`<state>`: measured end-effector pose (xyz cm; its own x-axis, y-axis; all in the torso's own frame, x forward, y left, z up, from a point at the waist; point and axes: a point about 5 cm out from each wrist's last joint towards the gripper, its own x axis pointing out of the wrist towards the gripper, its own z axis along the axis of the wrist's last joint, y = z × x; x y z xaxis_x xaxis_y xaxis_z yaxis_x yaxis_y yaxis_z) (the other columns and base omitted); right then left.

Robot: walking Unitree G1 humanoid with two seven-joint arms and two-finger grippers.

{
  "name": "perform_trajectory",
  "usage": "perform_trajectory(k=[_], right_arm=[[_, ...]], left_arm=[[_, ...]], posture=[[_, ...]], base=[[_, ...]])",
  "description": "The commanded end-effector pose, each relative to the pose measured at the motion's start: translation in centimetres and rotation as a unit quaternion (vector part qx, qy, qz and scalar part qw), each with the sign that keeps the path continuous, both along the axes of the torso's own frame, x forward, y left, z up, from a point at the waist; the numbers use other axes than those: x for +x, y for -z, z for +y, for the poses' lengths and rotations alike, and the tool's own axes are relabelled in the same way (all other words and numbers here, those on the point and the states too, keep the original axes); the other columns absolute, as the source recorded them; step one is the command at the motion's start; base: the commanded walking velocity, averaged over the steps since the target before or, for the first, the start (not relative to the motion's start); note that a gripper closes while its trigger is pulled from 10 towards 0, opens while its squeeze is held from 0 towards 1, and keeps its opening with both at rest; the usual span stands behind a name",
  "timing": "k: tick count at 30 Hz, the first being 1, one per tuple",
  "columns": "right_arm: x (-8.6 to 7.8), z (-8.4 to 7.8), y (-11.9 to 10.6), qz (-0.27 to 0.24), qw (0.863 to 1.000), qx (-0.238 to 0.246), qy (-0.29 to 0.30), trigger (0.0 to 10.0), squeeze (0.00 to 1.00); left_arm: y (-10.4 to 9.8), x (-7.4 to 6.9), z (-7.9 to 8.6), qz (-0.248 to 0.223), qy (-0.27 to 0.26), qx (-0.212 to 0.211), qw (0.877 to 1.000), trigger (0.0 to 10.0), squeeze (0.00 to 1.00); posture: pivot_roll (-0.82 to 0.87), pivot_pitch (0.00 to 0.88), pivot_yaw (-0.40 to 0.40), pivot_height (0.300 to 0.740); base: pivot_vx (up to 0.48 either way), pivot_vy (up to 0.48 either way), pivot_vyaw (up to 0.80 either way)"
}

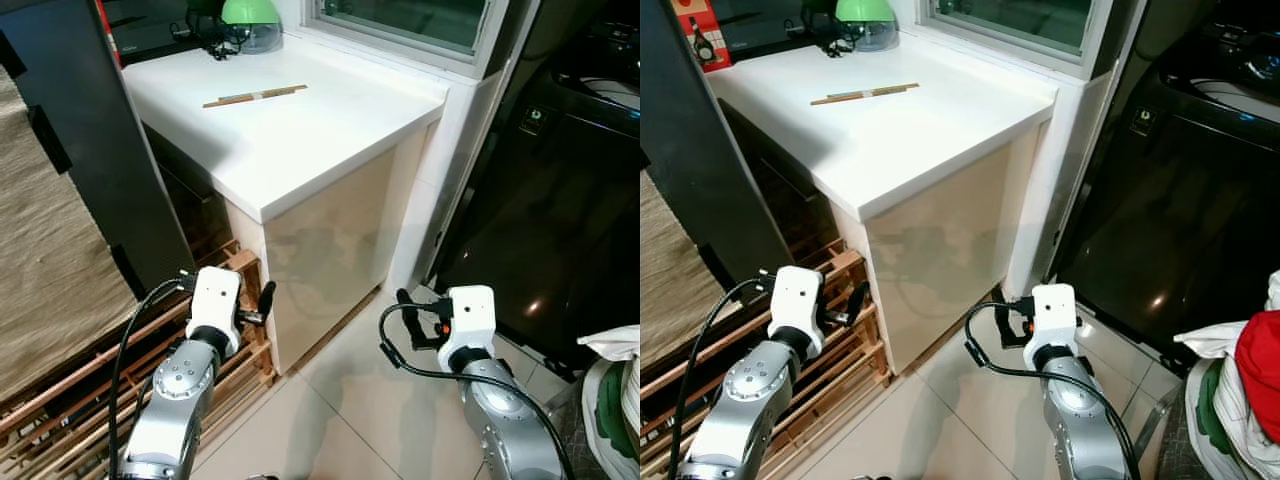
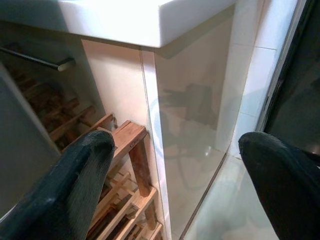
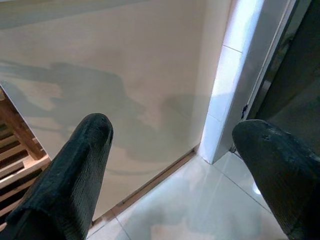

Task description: Clothes washing

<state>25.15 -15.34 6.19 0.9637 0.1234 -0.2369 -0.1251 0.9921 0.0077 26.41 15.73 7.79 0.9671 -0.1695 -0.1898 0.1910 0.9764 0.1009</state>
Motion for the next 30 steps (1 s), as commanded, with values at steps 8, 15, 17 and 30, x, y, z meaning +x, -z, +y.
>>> perform_trajectory(k=[8,15,17,30], right_arm=[[0.16,0.04,-0.57,-0.008,1.0,0.002,-0.003,10.0,0.0],[0.16,0.04,-0.57,-0.008,1.0,0.002,-0.003,10.0,0.0],[0.16,0.04,-0.57,-0.008,1.0,0.002,-0.003,10.0,0.0],[0.22,0.13,-0.46,0.001,1.0,0.002,0.0,10.0,0.0]], left_arm=[[-0.08,0.22,0.26,-0.002,-0.005,0.001,1.0,10.0,0.0],[-0.08,0.22,0.26,-0.002,-0.005,0.001,1.0,10.0,0.0],[-0.08,0.22,0.26,-0.002,-0.005,0.001,1.0,10.0,0.0],[-0.09,0.23,0.27,-0.003,-0.006,0.001,1.0,10.0,0.0]], posture=[[-0.07,0.0,0.013,0.74],[-0.07,0.0,0.013,0.74],[-0.07,0.0,0.013,0.74],[0.0,0.0,0.0,0.74]], base=[[0.0,0.0,0.0],[0.0,0.0,0.0],[0.0,0.0,0.0],[0.0,0.0,0.0]])
